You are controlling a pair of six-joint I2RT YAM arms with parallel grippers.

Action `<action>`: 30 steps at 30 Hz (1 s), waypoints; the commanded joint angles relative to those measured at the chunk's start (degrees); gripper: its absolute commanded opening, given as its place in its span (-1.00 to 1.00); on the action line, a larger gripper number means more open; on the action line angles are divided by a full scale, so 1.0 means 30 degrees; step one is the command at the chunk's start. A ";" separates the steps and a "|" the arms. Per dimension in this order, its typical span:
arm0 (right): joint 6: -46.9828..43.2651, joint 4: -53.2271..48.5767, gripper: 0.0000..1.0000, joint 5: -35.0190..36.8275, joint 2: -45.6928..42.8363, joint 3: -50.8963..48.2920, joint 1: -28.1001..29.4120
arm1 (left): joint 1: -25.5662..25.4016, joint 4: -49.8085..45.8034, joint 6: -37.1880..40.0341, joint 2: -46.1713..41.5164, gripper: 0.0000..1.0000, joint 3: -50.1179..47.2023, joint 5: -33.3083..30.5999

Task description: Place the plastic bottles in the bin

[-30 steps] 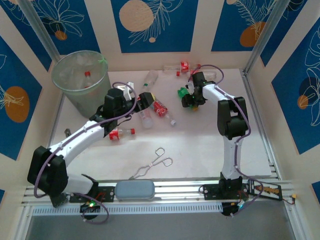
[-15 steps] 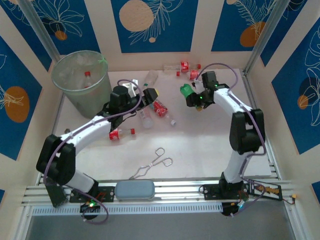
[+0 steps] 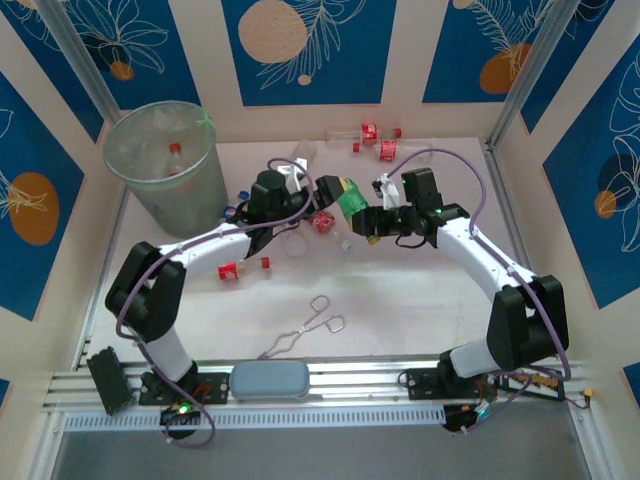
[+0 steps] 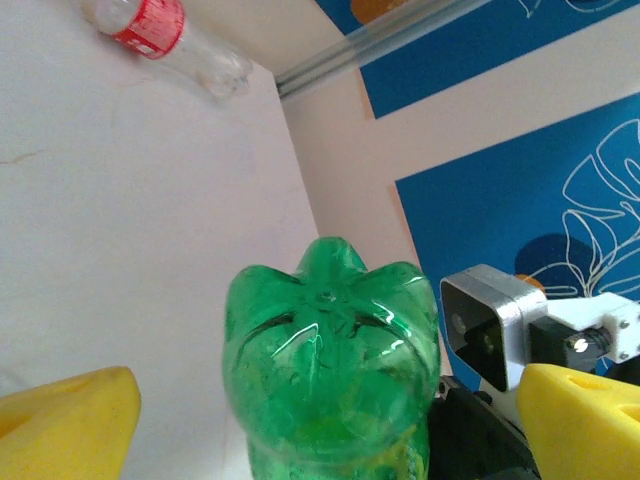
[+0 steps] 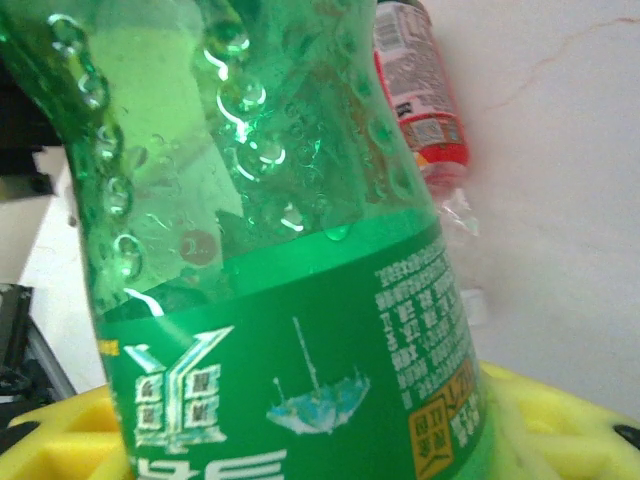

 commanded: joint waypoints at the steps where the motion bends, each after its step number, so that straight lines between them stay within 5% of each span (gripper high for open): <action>1: 0.0755 0.0640 0.06 -0.1243 -0.0694 0.0020 0.0223 | -0.0487 0.0833 0.0059 0.0426 0.96 0.0888 0.0521; 10: 0.1161 0.1115 0.06 -0.1771 -0.0815 0.0282 0.0517 | -0.0785 0.1257 -0.0299 0.0932 0.82 0.0922 0.0575; 20: 0.1151 0.0740 0.11 -0.1783 -0.0524 0.0890 0.0749 | -0.0732 0.1891 -0.0447 0.0934 0.21 0.0983 0.0650; 30: -0.0129 -0.1851 0.83 -0.0738 -0.1963 0.1817 0.0268 | 0.0434 -0.1216 0.1743 0.0529 0.10 0.2936 0.0833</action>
